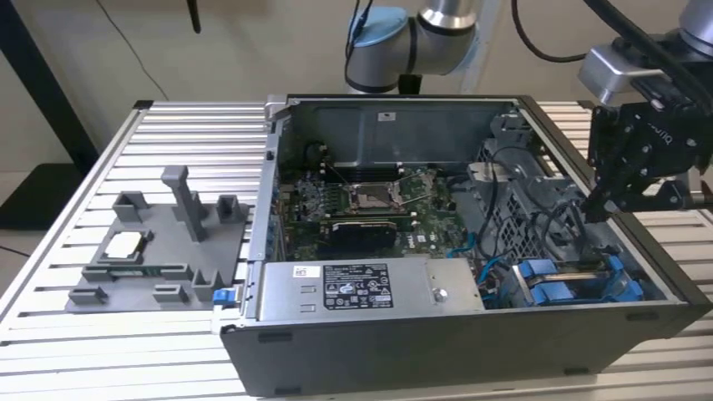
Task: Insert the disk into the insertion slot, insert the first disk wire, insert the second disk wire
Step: 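Insert the second disk wire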
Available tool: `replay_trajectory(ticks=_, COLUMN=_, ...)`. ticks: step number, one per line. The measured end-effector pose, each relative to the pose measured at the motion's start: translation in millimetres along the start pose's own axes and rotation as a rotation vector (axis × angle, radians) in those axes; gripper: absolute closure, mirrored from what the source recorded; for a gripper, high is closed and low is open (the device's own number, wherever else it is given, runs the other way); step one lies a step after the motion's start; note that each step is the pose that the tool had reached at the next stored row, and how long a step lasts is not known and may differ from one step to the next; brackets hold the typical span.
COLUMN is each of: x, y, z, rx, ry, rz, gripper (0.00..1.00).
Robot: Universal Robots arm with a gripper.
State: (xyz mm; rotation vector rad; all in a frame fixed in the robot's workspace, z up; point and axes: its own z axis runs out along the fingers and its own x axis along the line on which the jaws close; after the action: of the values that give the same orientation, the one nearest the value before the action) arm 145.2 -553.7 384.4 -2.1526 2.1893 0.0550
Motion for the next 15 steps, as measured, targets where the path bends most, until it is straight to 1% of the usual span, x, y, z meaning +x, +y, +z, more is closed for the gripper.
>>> replay_trajectory(ticks=3, x=-1.4, y=8.7, z=-0.9, rx=0.0008, ry=0.0061, rz=0.0, gripper=0.84)
replay_trajectory(ticks=6, x=-1.7, y=16.4, z=-1.1, rx=0.0027, ry=0.0152, rz=-0.001, gripper=0.84)
replay_trajectory(ticks=9, x=-1.7, y=17.4, z=-1.1, rx=0.0031, ry=0.0227, rz=-0.001, gripper=0.84)
replay_trajectory(ticks=11, x=-1.7, y=17.4, z=-1.0, rx=0.0032, ry=0.0328, rz=-0.001, gripper=0.84)
replay_trajectory(ticks=12, x=-1.7, y=17.5, z=-0.8, rx=0.0033, ry=0.0398, rz=-0.001, gripper=0.84)
replay_trajectory(ticks=14, x=-1.6, y=17.4, z=-0.3, rx=0.0033, ry=0.0541, rz=-0.002, gripper=0.84)
replay_trajectory(ticks=15, x=-1.3, y=17.7, z=1.3, rx=0.0034, ry=0.0645, rz=-0.002, gripper=0.84)
